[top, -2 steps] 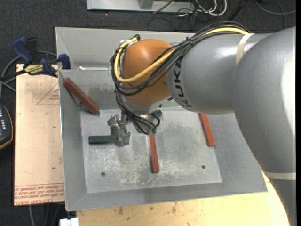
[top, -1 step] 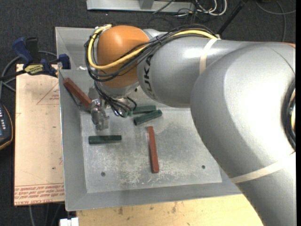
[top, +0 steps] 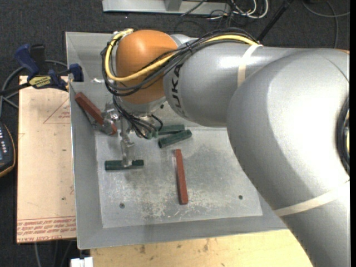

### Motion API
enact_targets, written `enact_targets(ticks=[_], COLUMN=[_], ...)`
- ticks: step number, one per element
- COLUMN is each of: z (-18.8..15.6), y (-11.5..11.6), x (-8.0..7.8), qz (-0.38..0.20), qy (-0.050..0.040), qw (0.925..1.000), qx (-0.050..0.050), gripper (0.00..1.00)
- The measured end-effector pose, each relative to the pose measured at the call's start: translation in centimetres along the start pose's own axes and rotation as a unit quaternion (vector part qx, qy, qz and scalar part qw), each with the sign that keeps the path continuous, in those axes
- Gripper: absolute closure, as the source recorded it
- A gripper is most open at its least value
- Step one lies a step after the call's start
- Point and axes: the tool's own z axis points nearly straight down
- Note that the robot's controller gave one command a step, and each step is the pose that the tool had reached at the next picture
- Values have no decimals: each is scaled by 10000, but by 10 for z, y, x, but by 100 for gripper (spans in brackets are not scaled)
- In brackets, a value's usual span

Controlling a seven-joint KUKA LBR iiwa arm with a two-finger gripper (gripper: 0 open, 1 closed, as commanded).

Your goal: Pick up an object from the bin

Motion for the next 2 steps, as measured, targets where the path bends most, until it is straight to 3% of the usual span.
enact_targets(ticks=[1, 2], z=[47, 44], y=[7, 7], x=[38, 36], qz=[631, 634], qy=[33, 6], qw=[9980, 9980], qx=[0, -1], gripper=[0, 100])
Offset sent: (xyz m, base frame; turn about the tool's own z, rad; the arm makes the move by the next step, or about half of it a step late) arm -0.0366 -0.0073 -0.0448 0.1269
